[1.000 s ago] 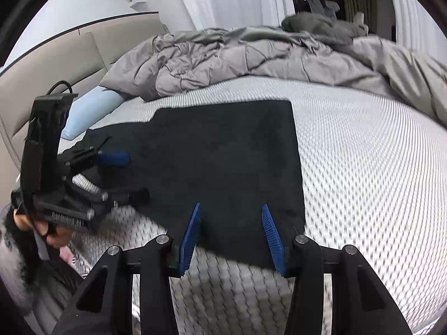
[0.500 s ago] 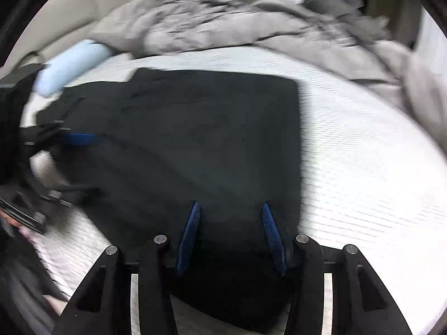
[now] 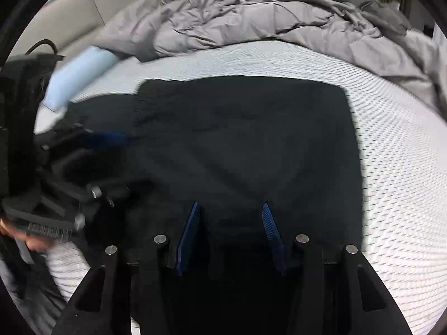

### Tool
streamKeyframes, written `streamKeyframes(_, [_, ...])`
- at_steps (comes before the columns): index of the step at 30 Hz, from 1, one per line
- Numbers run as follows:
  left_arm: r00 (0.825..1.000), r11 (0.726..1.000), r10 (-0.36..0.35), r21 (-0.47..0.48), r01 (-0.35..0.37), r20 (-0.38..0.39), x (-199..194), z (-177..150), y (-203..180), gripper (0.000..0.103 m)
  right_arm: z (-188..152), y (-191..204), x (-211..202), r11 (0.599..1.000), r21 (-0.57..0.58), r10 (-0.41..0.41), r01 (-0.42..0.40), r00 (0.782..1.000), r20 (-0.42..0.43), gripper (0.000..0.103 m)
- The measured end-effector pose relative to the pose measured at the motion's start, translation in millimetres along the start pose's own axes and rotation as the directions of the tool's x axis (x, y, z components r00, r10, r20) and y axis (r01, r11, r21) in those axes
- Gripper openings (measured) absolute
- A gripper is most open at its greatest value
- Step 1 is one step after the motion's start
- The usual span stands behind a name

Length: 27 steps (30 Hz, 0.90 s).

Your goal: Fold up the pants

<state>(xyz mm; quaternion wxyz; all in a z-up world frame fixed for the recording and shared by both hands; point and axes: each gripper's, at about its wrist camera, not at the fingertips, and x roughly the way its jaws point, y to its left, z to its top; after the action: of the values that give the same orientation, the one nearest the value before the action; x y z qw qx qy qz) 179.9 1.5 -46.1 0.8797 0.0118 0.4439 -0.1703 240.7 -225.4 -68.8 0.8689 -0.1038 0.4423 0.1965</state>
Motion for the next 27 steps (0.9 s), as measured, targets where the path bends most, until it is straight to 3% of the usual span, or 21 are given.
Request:
streamKeyframes(3, [1.0, 0.999, 0.029, 0.034, -0.029, 0.008, -7, -9, 1, 0.085, -7, -27, -12, 0.996, 0.051, -0.075, 0.074, 0.997, 0.003, 0.047])
streamKeyframes(7, [0.999, 0.999, 0.033, -0.026, -0.033, 0.013, -24, -12, 1, 0.084, -12, -44, -25, 0.992, 0.121, -0.047, 0.042, 0.998, 0.039, 0.047])
streamKeyframes(11, [0.995, 0.999, 0.003, -0.045, 0.001, 0.104, -39, 10, -7, 0.084, 2, -24, -17, 0.994, 0.105, 0.023, -0.03, 0.997, 0.074, 0.047])
streamKeyframes(13, [0.997, 1.0, 0.007, -0.009, -0.007, 0.074, -24, 25, -11, 0.084, 16, -10, -2, 0.996, 0.082, 0.035, -0.041, 0.997, 0.069, 0.047])
streamKeyframes(17, [0.999, 0.999, 0.037, 0.011, -0.037, -0.027, 14, 33, -1, 0.073, 27, 7, 26, 0.997, 0.079, 0.027, -0.027, 1.0, -0.001, 0.047])
streamKeyframes(19, [1.0, 1.0, 0.013, 0.018, -0.013, -0.009, 14, 32, 4, 0.073, 29, 9, 28, 0.998, 0.049, -0.025, 0.026, 1.0, -0.012, 0.047])
streamKeyframes(20, [1.0, 1.0, 0.014, 0.025, -0.014, -0.008, 13, 32, 5, 0.073, 29, 10, 26, 0.995, 0.009, -0.103, 0.103, 0.995, -0.009, 0.047])
streamKeyframes(21, [1.0, 1.0, 0.017, 0.026, -0.017, -0.007, 12, 32, 5, 0.073, 26, 8, 25, 0.981, -0.024, -0.193, 0.193, 0.981, 0.001, 0.047])
streamKeyframes(22, [1.0, 0.999, 0.026, 0.027, -0.026, -0.006, 11, 31, 4, 0.073, 23, 1, 26, 0.952, -0.04, -0.305, 0.305, 0.952, 0.006, 0.047])
streamKeyframes(23, [0.999, 0.999, 0.041, 0.026, -0.04, -0.007, 9, 30, 3, 0.073, 22, -7, 25, 0.946, -0.016, -0.325, 0.324, 0.946, -0.002, 0.048])
streamKeyframes(25, [0.998, 0.998, 0.058, 0.013, -0.058, -0.004, 2, 29, -1, 0.069, 20, -28, 18, 0.967, 0.09, -0.237, 0.237, 0.971, -0.006, 0.048])
streamKeyframes(27, [0.997, 0.999, 0.047, 0.014, -0.048, 0.06, -13, 32, -6, 0.067, 21, -32, 8, 0.971, 0.128, -0.206, 0.202, 0.978, 0.021, 0.048])
